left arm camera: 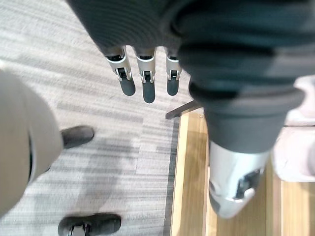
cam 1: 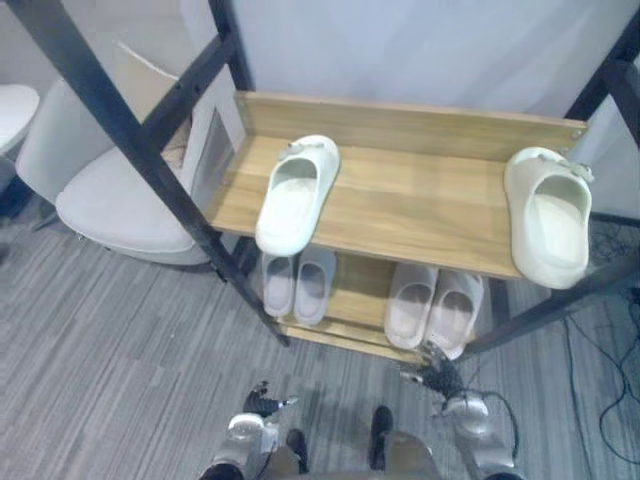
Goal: Organize the slippers on the shoe rack
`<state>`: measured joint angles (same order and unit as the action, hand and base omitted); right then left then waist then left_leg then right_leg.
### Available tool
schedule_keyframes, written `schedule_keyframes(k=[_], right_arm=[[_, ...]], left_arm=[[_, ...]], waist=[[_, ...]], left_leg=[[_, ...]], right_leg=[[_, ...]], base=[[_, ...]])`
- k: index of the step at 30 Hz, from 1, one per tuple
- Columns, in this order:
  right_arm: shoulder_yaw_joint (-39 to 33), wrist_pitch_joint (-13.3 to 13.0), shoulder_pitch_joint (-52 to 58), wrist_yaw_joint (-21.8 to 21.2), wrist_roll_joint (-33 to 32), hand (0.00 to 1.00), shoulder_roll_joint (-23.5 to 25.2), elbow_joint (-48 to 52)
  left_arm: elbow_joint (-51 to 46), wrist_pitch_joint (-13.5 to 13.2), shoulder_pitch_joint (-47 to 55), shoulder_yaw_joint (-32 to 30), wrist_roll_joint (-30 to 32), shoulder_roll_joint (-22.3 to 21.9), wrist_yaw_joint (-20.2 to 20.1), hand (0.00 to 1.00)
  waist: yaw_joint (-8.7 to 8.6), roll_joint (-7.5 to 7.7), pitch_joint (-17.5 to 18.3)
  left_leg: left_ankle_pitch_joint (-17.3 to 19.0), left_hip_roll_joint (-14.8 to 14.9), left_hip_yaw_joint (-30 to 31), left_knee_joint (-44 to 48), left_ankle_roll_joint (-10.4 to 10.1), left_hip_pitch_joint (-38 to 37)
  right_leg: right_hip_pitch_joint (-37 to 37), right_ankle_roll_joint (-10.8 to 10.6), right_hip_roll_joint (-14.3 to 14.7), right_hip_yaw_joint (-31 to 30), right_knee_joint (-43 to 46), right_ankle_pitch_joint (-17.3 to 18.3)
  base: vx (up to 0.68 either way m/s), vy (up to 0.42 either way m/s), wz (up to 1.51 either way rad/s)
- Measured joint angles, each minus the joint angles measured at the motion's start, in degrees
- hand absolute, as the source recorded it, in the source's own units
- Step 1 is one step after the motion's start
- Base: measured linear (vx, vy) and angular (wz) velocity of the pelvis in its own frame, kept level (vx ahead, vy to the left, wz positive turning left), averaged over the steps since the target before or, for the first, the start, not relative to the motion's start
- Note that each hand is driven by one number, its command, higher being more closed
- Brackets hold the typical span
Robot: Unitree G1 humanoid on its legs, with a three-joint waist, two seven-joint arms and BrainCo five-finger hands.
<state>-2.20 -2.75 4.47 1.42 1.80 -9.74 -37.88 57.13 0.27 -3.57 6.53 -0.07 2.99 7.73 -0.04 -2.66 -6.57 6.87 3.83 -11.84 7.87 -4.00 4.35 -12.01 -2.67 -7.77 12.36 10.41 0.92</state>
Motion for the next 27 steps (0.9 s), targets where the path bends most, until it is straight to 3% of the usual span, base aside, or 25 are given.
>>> schedule_keyframes(k=[4, 8, 10, 17, 21, 24, 27], right_arm=[[-2.7, 0.2, -0.1, 1.2, -3.2, 0.0, 0.5, -8.6], [-4.5, 0.2, 0.5, 1.9, -5.6, 0.0, 0.8, -11.0], [-5.1, 0.1, 1.2, 2.0, -6.7, 0.0, 0.8, -12.8], [-7.3, -0.1, 3.2, 2.0, -6.9, 0.0, 0.7, -15.2], [-7.9, -0.3, 4.1, 2.0, -6.8, 0.0, 0.6, -15.2], [-8.3, -0.8, 4.7, 2.0, -6.8, 0.0, 0.6, -15.2], [-8.2, -1.2, 5.6, 2.0, -6.8, 0.0, 0.6, -15.2]], left_arm=[[-0.8, -0.6, -0.3, 3.9, -0.1, 0.8, -1.2, 0.0], [-4.2, -1.2, -0.3, 10.3, -0.7, 1.5, -2.7, 0.0], [-10.9, -2.2, -0.4, 18.0, -1.4, 3.0, -4.4, 0.0], [-34.6, -4.7, -0.5, 33.5, -8.0, 6.0, -9.8, 0.0], [-54.1, -7.1, -0.1, 36.4, -13.2, 9.6, -11.7, 0.0], [-63.9, -9.2, -0.1, 35.9, -18.8, 9.7, -11.6, 0.0], [-69.8, -10.3, -0.1, 34.8, -20.4, 9.7, -10.5, 0.0]], waist=[[-0.12, -0.3, 0.3], [-0.64, -0.24, 0.3], [-1.09, -0.14, 0.4], [-1.99, -0.23, 1.9], [-2.37, -0.43, 2.1], [-2.23, -0.6, 2.4], [-1.9, -0.72, 3.4]], left_leg=[[-1.1, -0.4, -0.1, -2.0, 0.4, -1.1], [-1.7, -0.7, -0.3, -3.2, 0.6, -1.5], [-1.9, -0.8, -0.3, -3.7, 0.8, -1.8], [-2.2, -1.5, 0.0, -4.8, 1.2, -1.9], [-2.4, -1.7, 0.1, -5.5, 1.3, -3.4], [-2.3, -1.7, 0.1, -5.6, 1.4, -3.6], [-2.1, -1.7, 0.0, -5.7, 1.4, -3.5]], right_leg=[[2.1, -0.2, 0.6, -0.3, -4.5, -2.6], [3.2, -0.1, 0.9, -0.7, -7.8, -4.7], [3.9, -0.2, 1.0, -0.7, -9.4, -5.7], [4.4, -0.8, 0.8, -0.7, -11.0, -6.4], [5.5, -0.7, 0.8, -0.7, -10.9, -6.4], [5.6, -0.8, 0.7, -0.7, -10.5, -6.0], [5.6, -0.9, 0.7, -0.7, -10.3, -5.6]], base=[[-0.03, 0.029, -0.02], [-0.04, 0.016, -0.07], [-0.04, 0.011, -0.02], [-0.02, 0.007, 0.0], [0.03, 0.009, 0.01], [0.0, 0.0, 0.0], [0.0, 0.0, 0.0]])
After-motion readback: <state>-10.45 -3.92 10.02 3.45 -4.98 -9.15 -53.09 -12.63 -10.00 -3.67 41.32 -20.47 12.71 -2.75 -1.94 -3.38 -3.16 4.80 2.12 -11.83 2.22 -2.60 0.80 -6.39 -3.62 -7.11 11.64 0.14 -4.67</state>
